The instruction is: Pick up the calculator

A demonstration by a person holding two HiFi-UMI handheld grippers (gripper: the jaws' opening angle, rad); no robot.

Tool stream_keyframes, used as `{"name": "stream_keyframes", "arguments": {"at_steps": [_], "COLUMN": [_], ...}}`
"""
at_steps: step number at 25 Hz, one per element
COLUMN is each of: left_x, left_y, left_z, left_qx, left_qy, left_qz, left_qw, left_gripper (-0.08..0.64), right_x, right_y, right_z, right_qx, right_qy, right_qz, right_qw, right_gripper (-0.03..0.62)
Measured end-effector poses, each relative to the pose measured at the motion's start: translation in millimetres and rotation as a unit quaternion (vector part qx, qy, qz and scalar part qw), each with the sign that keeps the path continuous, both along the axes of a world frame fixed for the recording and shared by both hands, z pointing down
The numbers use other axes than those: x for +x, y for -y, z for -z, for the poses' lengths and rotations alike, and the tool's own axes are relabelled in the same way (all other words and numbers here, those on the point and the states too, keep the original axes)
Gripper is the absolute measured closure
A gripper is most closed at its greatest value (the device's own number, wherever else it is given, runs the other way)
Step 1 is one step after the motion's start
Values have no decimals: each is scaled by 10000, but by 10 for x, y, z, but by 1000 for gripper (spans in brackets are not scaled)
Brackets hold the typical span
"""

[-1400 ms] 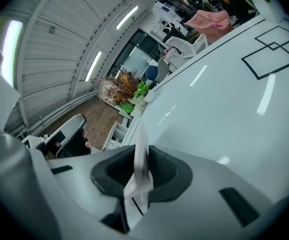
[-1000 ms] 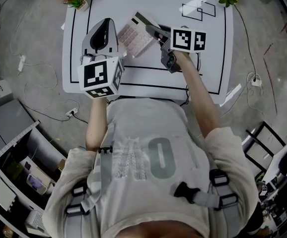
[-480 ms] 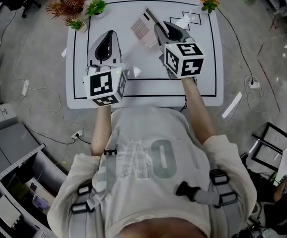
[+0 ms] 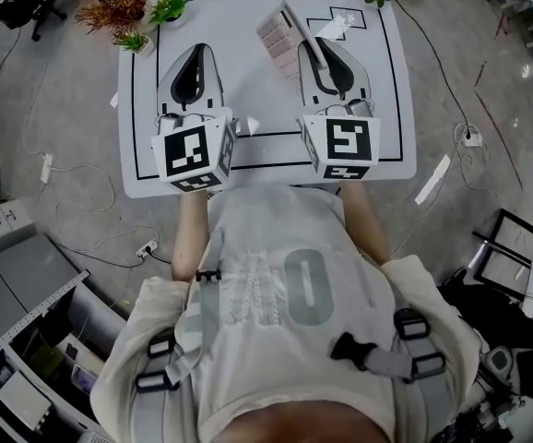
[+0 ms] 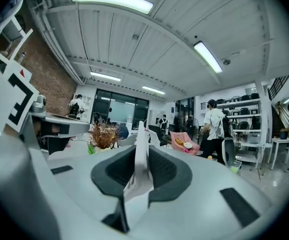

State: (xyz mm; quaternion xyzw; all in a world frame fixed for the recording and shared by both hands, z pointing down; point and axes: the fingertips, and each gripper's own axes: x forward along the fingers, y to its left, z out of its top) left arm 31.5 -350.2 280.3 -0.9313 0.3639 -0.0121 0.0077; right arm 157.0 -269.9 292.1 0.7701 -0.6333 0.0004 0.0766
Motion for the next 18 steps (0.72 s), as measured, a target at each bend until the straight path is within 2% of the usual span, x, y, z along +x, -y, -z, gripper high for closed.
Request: {"name": "stream_keyframes", "arguments": {"at_steps": [4, 11, 18], "left_x": [20, 47, -30], "left_y": [2, 51, 5], "left_z": [11, 16, -62], "left_qx": [37, 136, 31], "left_qy": [38, 125, 125], "left_qz": [-43, -95, -29], "left_qw": [10000, 9998, 9999], "left_gripper": [538, 538, 538], "right_x": [-15, -18, -74], "right_y": [-81, -10, -78], "right_z": [36, -13, -115], "right_qx": [22, -68, -167], "right_qy": [-90, 95, 127], "right_qz": [-71, -51, -3], "right_qw": [9999, 9999, 9998], "right_gripper": [514, 514, 515]}}
